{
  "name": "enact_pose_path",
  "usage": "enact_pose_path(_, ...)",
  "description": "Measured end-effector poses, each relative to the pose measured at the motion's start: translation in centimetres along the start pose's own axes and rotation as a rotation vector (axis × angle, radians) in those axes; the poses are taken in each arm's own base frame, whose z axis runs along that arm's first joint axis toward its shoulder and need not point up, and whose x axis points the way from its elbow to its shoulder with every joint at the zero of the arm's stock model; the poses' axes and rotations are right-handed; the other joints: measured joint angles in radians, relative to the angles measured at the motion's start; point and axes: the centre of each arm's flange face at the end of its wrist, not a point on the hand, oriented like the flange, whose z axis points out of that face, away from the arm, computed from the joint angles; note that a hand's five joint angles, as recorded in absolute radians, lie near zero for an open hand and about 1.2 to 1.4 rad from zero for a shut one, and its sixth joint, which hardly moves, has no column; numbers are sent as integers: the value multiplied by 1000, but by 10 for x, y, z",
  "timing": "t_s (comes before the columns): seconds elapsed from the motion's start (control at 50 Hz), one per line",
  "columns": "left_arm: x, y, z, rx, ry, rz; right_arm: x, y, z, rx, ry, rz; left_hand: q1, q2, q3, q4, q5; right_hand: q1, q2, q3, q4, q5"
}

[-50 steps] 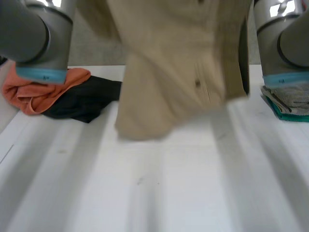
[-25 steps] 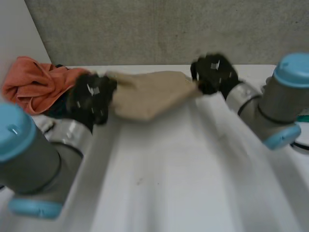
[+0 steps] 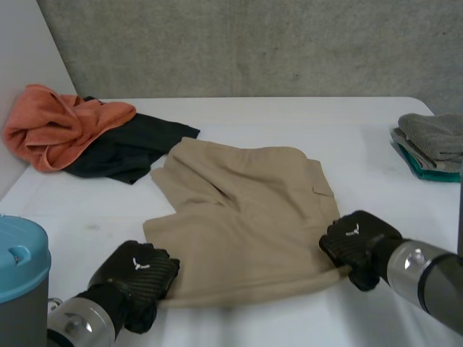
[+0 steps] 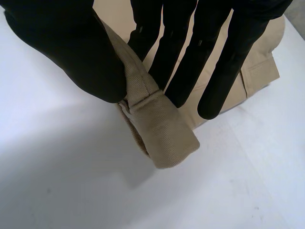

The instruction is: Fold the laundry.

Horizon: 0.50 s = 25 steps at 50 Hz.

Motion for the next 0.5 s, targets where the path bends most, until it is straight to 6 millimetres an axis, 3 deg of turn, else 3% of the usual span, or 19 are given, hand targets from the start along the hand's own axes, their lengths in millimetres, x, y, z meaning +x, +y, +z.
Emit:
enact_pose_path(0.06, 2, 0, -3, -8, 16, -6, -5, 6, -7, -10, 4, -33, -291, -318, -292, -300, -266, 0, 0, 0, 0, 0)
enact_pose_path(0.1, 0, -4, -2, 4, 13, -7, -4, 8, -7, -9, 15, -39, -642, -630, -621, -634, -599, 0, 0, 0, 0, 0)
enact_pose_path(0.14, -4, -11, 1, 31, -2, -6, -1, 10, -6, -6, 30, -37, -743, -767, -757, -775, -743, 0, 0, 0, 0, 0)
enact_pose_path(0.26, -39, -36, 30, 167, -106, 5, 5, 14, 0, 5, 58, -22, -743, -781, -776, -796, -763, 0, 0, 0, 0, 0)
enact_pose_path(0.38, -89, -47, 90, 318, -146, 71, 2, 18, 5, 20, 69, -17, -737, -777, -772, -790, -753, 0, 0, 0, 0, 0)
enact_pose_path(0.5, -112, -44, 145, 389, -94, 121, -1, 22, 10, 20, 70, -17, -676, -718, -714, -714, -680, 0, 0, 0, 0, 0)
